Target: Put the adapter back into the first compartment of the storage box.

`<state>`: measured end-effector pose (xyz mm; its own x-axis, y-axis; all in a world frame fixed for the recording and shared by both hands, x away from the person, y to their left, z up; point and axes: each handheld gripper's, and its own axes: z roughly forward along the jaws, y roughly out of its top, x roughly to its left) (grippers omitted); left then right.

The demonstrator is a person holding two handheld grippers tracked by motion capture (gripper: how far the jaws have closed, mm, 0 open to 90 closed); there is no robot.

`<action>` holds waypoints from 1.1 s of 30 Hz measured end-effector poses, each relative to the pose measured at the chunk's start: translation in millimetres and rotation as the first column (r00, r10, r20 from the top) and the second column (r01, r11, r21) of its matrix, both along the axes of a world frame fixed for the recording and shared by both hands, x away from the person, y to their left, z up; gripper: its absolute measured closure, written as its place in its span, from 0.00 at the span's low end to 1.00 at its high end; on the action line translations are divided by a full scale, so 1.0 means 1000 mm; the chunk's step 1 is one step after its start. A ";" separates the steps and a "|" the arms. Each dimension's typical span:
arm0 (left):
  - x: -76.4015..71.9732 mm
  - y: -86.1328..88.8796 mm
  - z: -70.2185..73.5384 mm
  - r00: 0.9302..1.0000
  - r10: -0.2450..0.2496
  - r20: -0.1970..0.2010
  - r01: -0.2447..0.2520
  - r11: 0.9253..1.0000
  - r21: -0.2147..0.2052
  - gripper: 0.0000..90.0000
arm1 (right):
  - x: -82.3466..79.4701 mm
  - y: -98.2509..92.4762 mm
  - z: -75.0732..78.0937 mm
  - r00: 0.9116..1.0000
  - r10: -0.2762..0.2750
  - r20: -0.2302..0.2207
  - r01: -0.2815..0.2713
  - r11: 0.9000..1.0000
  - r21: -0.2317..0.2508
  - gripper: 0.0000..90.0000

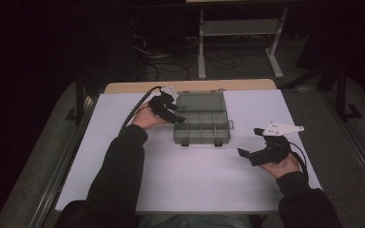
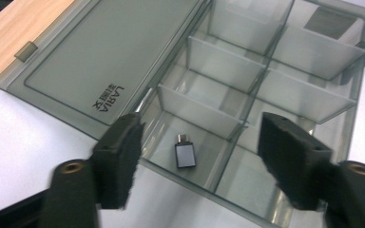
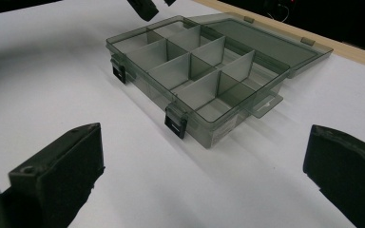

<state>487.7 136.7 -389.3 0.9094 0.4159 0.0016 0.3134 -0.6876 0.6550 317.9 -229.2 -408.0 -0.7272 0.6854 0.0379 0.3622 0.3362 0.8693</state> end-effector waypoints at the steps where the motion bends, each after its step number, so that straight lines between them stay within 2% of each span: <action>1: -0.001 -0.001 0.001 1.000 0.002 0.009 -0.002 1.000 0.000 0.25 | 0.000 0.000 0.000 1.000 0.000 0.000 0.000 1.000 0.000 0.00; 5: -0.005 -0.003 0.002 1.000 -0.007 0.002 0.007 1.000 -0.006 0.11 | 0.000 0.000 0.000 1.000 0.000 0.002 0.000 1.000 0.001 0.00; 9: -0.008 -0.003 0.006 1.000 -0.008 0.001 0.008 0.999 -0.038 0.00 | -0.001 0.000 0.000 1.000 0.000 0.003 0.000 1.000 0.000 0.00; 17: -0.015 0.006 0.014 1.000 -0.005 0.008 0.006 0.997 -0.081 0.00 | -0.001 -0.001 0.001 1.000 -0.005 0.003 0.005 1.000 0.001 0.00; 33: -0.030 0.029 0.022 1.000 0.008 0.023 -0.006 0.994 -0.111 0.00 | -0.002 -0.001 0.001 1.000 -0.009 -0.001 0.009 1.000 -0.002 0.00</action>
